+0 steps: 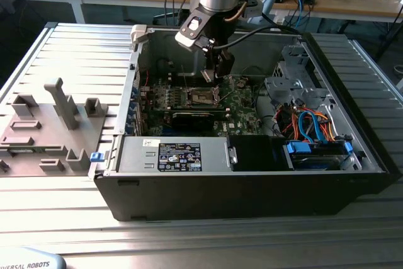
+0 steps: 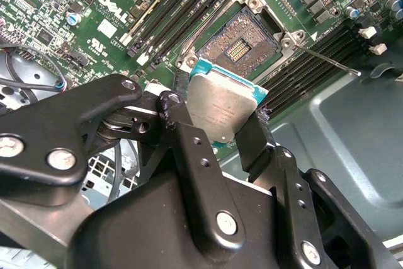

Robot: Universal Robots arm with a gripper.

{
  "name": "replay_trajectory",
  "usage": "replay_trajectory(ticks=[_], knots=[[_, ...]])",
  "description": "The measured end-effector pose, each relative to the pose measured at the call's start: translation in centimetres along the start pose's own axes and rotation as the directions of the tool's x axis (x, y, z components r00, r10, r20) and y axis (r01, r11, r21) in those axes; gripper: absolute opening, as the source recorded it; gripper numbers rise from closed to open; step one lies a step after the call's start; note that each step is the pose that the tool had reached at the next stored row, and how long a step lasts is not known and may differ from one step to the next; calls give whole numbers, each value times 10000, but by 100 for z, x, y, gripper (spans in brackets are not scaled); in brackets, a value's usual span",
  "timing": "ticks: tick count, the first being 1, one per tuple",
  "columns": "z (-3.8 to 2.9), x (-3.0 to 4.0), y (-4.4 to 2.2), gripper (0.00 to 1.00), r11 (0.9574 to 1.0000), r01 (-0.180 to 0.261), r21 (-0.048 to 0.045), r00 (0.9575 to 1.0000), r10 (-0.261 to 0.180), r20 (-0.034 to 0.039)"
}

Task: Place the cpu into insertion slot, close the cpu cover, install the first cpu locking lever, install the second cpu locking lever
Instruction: 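Place the cpu into insertion slot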

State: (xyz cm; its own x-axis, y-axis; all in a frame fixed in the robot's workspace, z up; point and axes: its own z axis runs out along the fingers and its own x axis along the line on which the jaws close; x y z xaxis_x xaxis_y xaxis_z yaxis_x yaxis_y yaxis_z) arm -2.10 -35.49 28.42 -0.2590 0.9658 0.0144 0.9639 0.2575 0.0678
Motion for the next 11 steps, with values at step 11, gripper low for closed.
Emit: replay_trajectory(ticks=[11], knots=[[4,-2,-1,54,9998,-173,-1,9998,173,22]])
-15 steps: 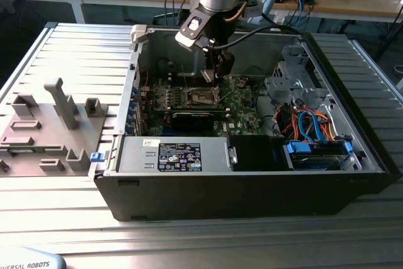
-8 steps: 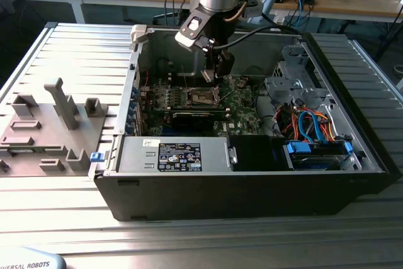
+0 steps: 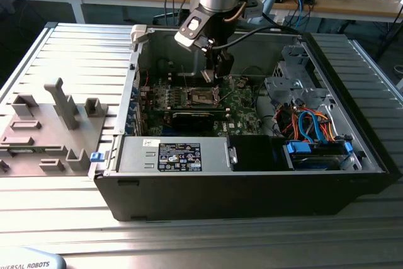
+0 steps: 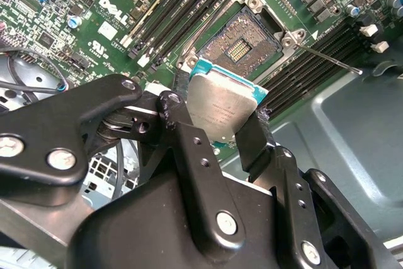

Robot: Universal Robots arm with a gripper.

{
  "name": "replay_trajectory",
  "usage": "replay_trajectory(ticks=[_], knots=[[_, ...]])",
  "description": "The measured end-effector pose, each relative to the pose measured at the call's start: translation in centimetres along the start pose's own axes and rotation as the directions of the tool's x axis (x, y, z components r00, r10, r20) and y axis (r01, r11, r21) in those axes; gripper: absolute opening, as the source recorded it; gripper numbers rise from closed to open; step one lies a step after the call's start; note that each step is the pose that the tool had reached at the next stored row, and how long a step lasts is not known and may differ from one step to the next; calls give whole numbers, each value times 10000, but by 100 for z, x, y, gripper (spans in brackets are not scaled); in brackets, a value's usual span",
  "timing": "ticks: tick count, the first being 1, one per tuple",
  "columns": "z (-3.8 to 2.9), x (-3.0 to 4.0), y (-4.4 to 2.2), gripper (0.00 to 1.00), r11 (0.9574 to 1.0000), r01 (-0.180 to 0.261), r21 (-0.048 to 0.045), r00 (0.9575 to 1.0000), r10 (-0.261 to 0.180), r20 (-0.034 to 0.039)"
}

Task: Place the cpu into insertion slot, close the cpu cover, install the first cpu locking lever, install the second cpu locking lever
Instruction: 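Place the cpu into insertion slot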

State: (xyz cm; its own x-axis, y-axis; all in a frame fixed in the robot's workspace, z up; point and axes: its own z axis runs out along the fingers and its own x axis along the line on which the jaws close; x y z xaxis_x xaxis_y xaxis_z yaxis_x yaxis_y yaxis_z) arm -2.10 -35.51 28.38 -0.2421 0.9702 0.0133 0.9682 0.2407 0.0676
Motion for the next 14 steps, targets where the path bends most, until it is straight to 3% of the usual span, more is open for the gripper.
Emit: replay_trajectory(ticks=[14], knots=[[0,-1,0,54,9999,-148,-1,9999,148,10]])
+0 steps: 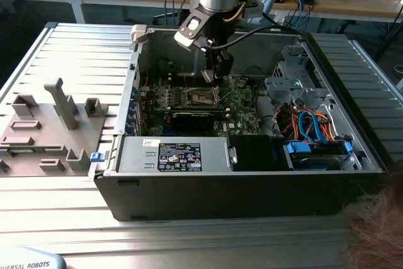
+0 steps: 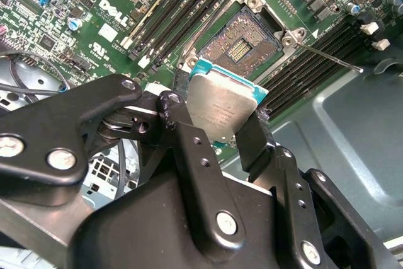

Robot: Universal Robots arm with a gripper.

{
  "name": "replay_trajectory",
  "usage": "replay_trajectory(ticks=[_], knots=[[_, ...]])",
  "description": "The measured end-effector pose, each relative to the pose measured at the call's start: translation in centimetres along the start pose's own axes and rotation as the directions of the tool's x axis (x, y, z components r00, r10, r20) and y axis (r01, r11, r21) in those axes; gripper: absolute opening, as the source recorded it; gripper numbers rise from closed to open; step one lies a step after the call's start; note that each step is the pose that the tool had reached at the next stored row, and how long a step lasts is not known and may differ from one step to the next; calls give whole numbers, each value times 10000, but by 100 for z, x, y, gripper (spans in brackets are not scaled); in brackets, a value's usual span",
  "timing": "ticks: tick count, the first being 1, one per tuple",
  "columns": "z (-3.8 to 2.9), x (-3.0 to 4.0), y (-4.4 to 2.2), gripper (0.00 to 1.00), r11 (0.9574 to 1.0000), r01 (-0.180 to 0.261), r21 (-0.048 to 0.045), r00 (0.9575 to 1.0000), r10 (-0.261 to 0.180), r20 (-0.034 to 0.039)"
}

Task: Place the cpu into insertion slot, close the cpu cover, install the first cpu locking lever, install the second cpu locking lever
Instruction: 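Place the cpu into insertion slot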

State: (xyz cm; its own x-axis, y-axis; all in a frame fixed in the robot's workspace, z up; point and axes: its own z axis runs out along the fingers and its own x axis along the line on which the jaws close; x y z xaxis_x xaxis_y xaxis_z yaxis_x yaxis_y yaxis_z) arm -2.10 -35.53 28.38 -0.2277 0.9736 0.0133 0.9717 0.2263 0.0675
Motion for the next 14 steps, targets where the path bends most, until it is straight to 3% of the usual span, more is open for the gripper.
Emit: replay_trajectory(ticks=[14], knots=[[1,0,0,54,10000,-96,-2,10000,96,6]])
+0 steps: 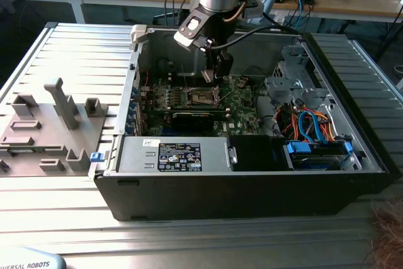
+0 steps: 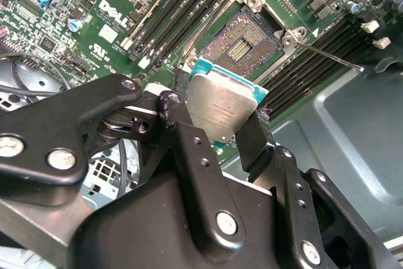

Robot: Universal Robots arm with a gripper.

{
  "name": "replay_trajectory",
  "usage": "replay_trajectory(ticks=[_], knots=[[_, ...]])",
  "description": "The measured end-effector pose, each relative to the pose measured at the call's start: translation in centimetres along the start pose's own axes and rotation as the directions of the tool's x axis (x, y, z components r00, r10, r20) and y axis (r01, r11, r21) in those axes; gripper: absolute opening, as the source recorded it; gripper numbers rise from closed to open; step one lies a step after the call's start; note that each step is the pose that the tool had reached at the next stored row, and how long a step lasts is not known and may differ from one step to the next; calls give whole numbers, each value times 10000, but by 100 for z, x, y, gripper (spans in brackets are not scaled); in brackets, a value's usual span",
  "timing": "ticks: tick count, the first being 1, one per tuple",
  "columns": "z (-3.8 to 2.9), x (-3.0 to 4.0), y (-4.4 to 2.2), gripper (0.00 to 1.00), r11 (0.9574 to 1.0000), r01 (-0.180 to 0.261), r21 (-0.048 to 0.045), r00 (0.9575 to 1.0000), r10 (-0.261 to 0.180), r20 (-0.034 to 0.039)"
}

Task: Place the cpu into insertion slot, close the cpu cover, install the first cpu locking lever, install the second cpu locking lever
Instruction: 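Place the cpu into insertion slot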

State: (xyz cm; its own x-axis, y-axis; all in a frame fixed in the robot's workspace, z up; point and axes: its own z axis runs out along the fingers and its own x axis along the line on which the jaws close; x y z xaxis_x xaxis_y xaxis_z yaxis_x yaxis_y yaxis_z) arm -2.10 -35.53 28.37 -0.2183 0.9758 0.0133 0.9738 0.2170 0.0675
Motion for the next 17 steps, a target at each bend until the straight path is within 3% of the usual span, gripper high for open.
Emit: replay_trajectory(ticks=[17], knots=[[1,0,0,54,9998,-182,-2,9998,182,12]])
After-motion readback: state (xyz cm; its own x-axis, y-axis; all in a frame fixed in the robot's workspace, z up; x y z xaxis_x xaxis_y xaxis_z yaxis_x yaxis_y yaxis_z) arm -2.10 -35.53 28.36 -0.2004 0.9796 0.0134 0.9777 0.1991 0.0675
